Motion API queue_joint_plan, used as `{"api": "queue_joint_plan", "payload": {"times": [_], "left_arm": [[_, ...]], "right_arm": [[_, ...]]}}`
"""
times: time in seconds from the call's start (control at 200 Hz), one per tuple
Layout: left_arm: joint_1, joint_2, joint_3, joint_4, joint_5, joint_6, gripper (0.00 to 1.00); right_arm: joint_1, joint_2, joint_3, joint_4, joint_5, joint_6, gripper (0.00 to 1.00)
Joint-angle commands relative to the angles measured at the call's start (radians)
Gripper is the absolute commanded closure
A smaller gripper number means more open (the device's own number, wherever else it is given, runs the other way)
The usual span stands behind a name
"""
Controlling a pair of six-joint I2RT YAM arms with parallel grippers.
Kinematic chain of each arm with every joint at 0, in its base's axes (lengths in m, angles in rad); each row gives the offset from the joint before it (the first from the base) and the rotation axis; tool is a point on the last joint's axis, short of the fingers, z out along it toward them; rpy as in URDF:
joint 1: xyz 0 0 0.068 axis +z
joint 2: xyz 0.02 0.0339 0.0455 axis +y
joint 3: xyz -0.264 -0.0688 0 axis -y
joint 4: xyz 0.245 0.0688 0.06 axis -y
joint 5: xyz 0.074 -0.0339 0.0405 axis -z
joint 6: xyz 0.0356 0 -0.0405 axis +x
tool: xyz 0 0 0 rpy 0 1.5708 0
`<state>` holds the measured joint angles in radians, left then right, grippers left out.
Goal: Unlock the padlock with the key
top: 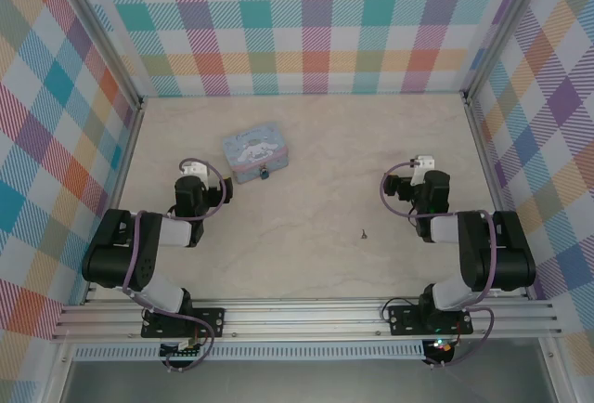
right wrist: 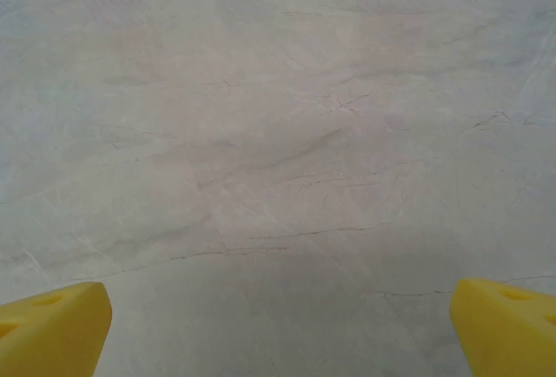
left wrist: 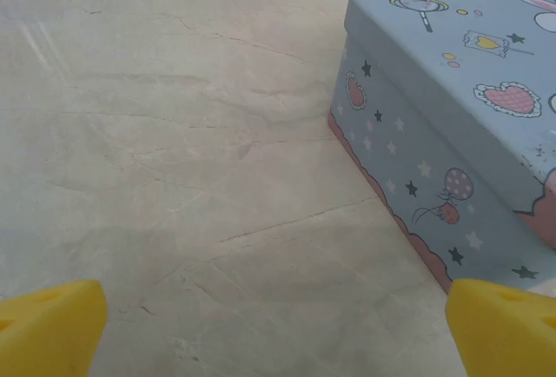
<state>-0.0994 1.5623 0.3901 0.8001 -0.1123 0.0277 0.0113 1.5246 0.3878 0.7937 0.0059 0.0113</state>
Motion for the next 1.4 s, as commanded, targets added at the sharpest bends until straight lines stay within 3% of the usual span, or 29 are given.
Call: {"api": "queue_joint_plan", "payload": {"times": [0.0,1.395], "left_arm": [[0.018,0.006,0.022,0.028,0.014,0.015,0.00],[0.033,0.006,0.026,0.020,0.033,0.003,0.00]], "right_arm": [[-0.008,0.012,0.020,0.042,-0.020,0.003,0.00],[-0.008,0.011,0.020,0.043,-0.020,0.003,0.00]]}}
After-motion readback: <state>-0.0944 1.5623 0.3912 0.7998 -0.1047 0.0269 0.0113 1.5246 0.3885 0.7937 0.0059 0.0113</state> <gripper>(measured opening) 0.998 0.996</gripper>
